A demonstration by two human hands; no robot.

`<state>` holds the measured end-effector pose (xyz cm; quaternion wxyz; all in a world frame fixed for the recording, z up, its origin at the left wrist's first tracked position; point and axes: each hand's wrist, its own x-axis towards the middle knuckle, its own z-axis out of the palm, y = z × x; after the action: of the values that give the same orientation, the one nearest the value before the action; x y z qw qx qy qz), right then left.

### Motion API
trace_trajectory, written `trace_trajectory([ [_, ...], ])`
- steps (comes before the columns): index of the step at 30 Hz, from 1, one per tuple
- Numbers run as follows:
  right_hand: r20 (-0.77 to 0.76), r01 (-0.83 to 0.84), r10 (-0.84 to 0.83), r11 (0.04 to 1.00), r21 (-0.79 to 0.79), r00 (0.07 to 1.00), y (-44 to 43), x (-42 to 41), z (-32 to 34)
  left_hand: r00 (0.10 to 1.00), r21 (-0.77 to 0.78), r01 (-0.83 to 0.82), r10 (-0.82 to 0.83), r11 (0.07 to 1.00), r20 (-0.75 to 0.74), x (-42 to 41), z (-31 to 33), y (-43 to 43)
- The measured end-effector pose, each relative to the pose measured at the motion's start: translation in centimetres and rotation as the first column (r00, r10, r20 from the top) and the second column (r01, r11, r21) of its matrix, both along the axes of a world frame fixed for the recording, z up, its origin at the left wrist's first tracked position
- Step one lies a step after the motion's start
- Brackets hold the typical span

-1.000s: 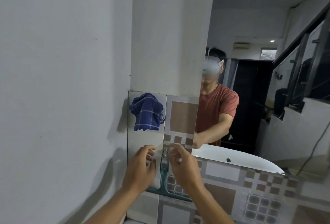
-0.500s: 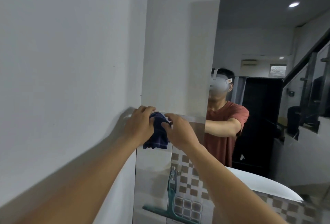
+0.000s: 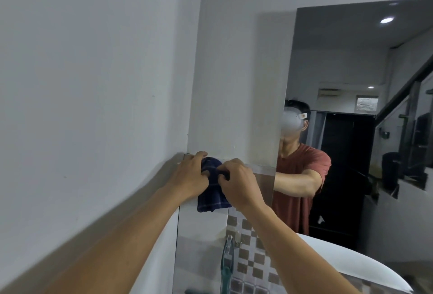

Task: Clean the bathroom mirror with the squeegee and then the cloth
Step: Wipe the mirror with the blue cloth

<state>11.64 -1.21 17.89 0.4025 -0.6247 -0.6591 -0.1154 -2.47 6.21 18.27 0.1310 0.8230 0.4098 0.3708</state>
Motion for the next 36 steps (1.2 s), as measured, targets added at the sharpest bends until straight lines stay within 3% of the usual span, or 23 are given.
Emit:
trace_trajectory([
  [9, -0.096, -0.073, 0.061, 0.990, -0.121, 0.994, -0.1, 0.0, -0.3, 0.988, 0.091, -0.003, 0.017, 0.996, -0.151, -0.7, 1.2, -0.5],
  [14, -0.208, -0.109, 0.090, 0.991, -0.082, 0.974, -0.2, 0.4, 0.0, 0.979, 0.266, -0.078, 0.124, 0.961, -0.161, -1.1, 0.8, -0.6],
  [18, -0.219, -0.105, 0.095, 0.994, -0.036, 0.971, -1.4, 0.6, 0.7, 0.982, 0.305, -0.064, 0.115, 0.950, -0.152, -1.7, 1.6, -1.7],
  [23, -0.192, -0.104, 0.111, 0.993, 0.049, 0.975, -5.2, 1.8, 2.8, 0.987, 0.096, 0.160, -0.160, 0.982, -0.015, -1.8, 4.1, -4.7],
  [28, -0.292, -0.161, 0.194, 0.978, 0.132, 0.937, -10.9, 3.0, 4.3, 0.954, 0.133, 0.282, -0.293, 0.950, 0.068, 0.6, 7.3, -8.9],
  [33, -0.583, -0.214, 0.286, 0.958, 0.191, 0.761, -16.0, 6.0, 5.4, 0.897, 0.053, 0.427, -0.430, 0.903, 0.105, 3.3, 9.8, -12.1],
  [36, -0.660, -0.188, 0.306, 0.951, 0.245, 0.686, -19.0, 7.6, 6.4, 0.848, -0.026, 0.515, -0.504, 0.857, 0.163, 5.1, 10.9, -14.1],
])
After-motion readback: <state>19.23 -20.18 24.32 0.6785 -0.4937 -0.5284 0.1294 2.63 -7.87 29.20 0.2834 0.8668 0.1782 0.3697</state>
